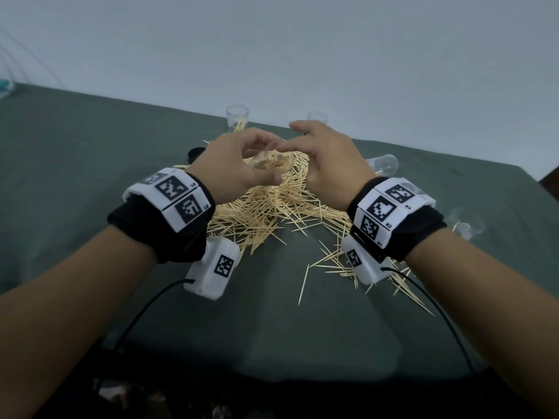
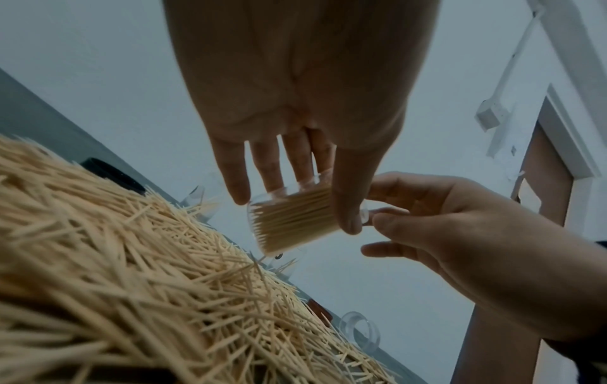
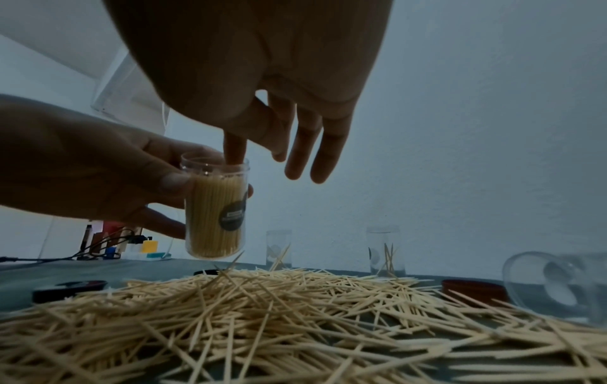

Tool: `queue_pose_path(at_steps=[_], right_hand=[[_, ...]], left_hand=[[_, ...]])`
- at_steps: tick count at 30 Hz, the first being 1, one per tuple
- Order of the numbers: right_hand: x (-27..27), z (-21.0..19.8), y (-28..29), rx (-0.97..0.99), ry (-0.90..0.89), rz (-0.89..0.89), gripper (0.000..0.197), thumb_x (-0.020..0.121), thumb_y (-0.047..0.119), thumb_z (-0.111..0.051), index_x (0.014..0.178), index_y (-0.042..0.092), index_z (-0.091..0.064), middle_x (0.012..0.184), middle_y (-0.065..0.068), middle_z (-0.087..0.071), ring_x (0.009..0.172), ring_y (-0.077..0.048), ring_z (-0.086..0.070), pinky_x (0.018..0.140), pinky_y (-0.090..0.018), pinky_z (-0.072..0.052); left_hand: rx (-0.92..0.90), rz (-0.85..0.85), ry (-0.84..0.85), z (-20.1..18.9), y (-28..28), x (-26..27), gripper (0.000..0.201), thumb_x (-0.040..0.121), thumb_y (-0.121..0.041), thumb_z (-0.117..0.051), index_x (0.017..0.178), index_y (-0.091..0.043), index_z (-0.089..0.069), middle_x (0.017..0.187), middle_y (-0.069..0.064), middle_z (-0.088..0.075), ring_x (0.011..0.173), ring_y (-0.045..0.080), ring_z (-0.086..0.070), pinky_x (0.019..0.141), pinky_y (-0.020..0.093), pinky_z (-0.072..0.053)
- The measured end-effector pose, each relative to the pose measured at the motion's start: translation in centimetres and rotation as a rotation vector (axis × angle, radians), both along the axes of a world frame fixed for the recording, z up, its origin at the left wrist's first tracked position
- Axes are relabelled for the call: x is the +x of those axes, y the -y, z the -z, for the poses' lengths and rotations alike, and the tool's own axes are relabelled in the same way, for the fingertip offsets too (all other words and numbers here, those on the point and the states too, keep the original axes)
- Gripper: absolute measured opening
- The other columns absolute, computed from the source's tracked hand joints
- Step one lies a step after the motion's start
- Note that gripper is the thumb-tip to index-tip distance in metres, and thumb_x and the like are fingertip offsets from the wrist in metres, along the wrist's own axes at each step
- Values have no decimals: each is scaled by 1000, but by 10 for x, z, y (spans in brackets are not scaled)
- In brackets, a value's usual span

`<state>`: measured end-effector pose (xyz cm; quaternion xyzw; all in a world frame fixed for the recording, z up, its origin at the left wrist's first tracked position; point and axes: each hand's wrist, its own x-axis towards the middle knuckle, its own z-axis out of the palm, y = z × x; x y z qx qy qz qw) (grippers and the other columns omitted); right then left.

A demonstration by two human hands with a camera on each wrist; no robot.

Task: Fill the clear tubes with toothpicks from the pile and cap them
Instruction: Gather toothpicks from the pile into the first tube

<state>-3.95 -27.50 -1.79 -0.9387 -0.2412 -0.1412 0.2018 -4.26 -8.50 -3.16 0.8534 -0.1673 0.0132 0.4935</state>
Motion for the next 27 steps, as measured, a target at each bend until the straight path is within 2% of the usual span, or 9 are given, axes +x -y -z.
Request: queue_pose_path(at_steps=[3, 6, 8, 12, 15, 18, 21, 23, 27], right_hand=[[0, 2, -2, -89, -51, 4, 61, 80, -8, -52, 130, 27, -60, 150, -4, -39, 137, -25, -38, 112, -38, -32], [-2, 4, -4, -142, -121, 18, 61, 82, -3, -54, 134, 28, -56, 153, -4, -34, 138, -25, -35, 112, -36, -31], [-3, 4, -6, -136, -163, 10, 59, 82, -3, -54, 134, 26, -55, 150, -1, -37, 134, -22, -40, 108, -30, -32], [-6, 3, -8, -93, -264, -23, 47, 81, -1, -57, 124, 17, -62, 137, -1, -48, 123, -18, -48, 94, -18, -32], [-8, 0, -6, -66, -252, -37, 52, 80, -4, -56, 124, 22, -62, 140, 2, -46, 125, -15, -45, 97, -16, -30], [-8, -5, -3, -28, -203, -16, 62, 76, -10, -53, 122, 31, -62, 146, 3, -42, 131, -17, -43, 107, -31, -36], [-7, -10, 1, 151, -161, 17, 57, 78, -11, -48, 113, 33, -61, 125, 9, -54, 114, -8, -54, 93, -26, -46], [-4, -12, 3, 199, -138, 36, 47, 84, -4, -47, 112, 32, -58, 113, 15, -54, 107, -4, -56, 84, -19, -46], [15, -8, 5, 40, -227, 69, 28, 95, 22, -53, 120, 33, -57, 122, 12, -59, 107, -6, -57, 93, -24, -44]], left_hand=[[34, -12, 42, 0, 1, 0, 55, 71, -27, -85, 121, -27, -62, 116, -17, -66, 114, -2, -58, 102, 23, -42], [66, -12, 87, 0, 4, -3, 54, 71, -26, -85, 120, -29, -63, 114, -18, -66, 115, -2, -57, 103, 31, -46], [107, -15, 135, 0, 8, -6, 51, 72, -25, -84, 119, -30, -63, 110, -19, -66, 109, -4, -57, 97, 22, -46], [170, 18, 189, 0, 14, -9, 51, 72, -23, -82, 119, -31, -64, 108, -19, -67, 103, -7, -56, 82, 1, -36], [166, 8, 159, 0, 13, -6, 52, 73, -26, -82, 120, -32, -63, 109, -20, -66, 106, -7, -55, 84, 8, -38], [148, -32, 120, 0, 6, 0, 51, 72, -28, -83, 119, -32, -63, 110, -20, -66, 110, -4, -56, 90, 16, -41], [190, -87, 107, 0, -2, 9, 55, 72, -31, -84, 122, -32, -62, 114, -17, -65, 111, 1, -58, 88, 15, -39], [196, -130, 98, -1, -10, 15, 58, 71, -32, -85, 123, -32, -61, 117, -14, -65, 112, 3, -58, 83, 11, -38], [180, -180, 73, -1, -23, 22, 62, 70, -32, -86, 126, -29, -59, 121, -12, -64, 112, 5, -58, 94, 20, -39]])
